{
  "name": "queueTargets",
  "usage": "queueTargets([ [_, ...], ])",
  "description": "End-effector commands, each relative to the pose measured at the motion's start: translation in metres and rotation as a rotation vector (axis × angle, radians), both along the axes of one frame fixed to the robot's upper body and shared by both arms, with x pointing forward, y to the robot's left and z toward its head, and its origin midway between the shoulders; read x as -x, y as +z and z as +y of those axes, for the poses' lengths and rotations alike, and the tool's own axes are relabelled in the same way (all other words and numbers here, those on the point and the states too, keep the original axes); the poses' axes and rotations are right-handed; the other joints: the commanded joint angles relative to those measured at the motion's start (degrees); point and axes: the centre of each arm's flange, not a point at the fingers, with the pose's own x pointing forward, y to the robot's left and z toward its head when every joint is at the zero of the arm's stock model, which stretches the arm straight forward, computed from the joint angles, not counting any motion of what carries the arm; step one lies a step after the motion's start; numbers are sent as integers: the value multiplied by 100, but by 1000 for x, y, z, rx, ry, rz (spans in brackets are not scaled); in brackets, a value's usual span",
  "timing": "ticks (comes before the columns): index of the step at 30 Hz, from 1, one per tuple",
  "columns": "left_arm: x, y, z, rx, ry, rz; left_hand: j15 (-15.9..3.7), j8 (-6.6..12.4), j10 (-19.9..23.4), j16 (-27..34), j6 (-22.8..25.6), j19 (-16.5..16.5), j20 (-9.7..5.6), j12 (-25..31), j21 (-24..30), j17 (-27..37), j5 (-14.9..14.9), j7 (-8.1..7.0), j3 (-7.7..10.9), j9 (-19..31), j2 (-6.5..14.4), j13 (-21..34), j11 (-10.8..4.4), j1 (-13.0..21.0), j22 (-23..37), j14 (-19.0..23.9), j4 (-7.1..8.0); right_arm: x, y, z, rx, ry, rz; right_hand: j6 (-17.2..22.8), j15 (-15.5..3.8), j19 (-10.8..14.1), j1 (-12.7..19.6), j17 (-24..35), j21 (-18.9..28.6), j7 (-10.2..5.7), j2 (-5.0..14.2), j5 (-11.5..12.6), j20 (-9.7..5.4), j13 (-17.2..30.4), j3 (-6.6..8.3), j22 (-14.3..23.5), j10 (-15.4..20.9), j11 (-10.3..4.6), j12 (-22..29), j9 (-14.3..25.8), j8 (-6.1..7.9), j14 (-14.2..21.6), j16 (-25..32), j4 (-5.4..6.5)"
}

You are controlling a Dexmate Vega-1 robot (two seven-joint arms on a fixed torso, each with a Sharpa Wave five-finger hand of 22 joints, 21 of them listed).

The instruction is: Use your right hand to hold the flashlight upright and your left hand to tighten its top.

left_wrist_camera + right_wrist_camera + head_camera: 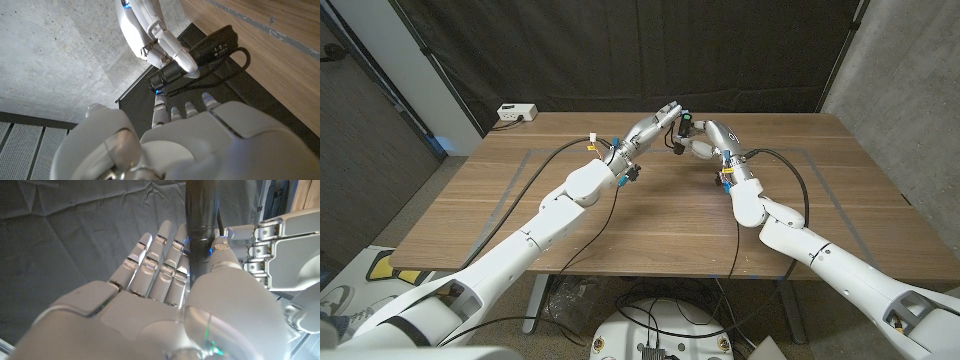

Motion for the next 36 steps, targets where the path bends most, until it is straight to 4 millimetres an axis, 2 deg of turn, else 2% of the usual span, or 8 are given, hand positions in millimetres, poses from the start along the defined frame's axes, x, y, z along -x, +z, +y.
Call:
queueTargets([
  [1,-10,6,-14,-26,-35,7,-33,10,-131,18,32,-1316,51,-18,15,9,-21,9,-48,8,21,8,-16,13,11,-650,16,8,6,-10,2,-36,-43,599,-504,-48,392,37,-39,-579,427,41,-363,42,457,11,359,-320,40,12,39,104,23,403],
  [9,-17,6,-20,-41,-26,28,-25,-14,-148,4,-19,-1332,60,-28,9,10,-24,13,-57,8,26,8,-8,14,11,-677,22,9,7,-13,7,-32,-48,595,-509,-49,432,57,-39,-576,443,43,-375,68,457,12,384,-308,63,14,33,178,59,383],
  [19,0,10,-6,-8,51,-16,-3,-117,-218,-3,-347,-1341,51,-54,7,10,-28,-92,-72,11,35,13,27,22,12,-700,29,4,5,-15,13,-17,-32,600,-498,-54,436,54,-40,-571,442,41,-373,96,450,13,386,-311,77,17,31,184,46,386],
  [25,12,3,6,29,105,-16,-8,-114,-215,2,-389,-1315,53,-52,18,10,-30,-160,-79,12,36,14,41,25,11,-688,31,-1,6,-15,13,-7,-25,603,-494,-49,439,57,-37,-571,442,40,-372,108,445,13,385,-316,81,18,31,206,52,387],
  [30,15,-7,9,58,126,13,13,-103,-191,15,-403,-1307,65,-41,21,10,-32,-208,-83,14,38,16,40,30,11,-652,32,-4,8,-16,14,-2,-22,602,-503,-52,448,56,-38,-571,446,42,-373,114,449,14,386,-316,84,19,29,209,49,383],
  [36,20,-14,9,85,129,26,69,-82,-158,22,-391,-1300,68,-28,24,11,-33,-192,-87,15,41,17,63,38,11,-627,32,-7,10,-17,14,0,-20,600,-504,-49,455,57,-37,-569,447,43,-374,123,449,14,390,-316,88,19,28,221,50,380],
])
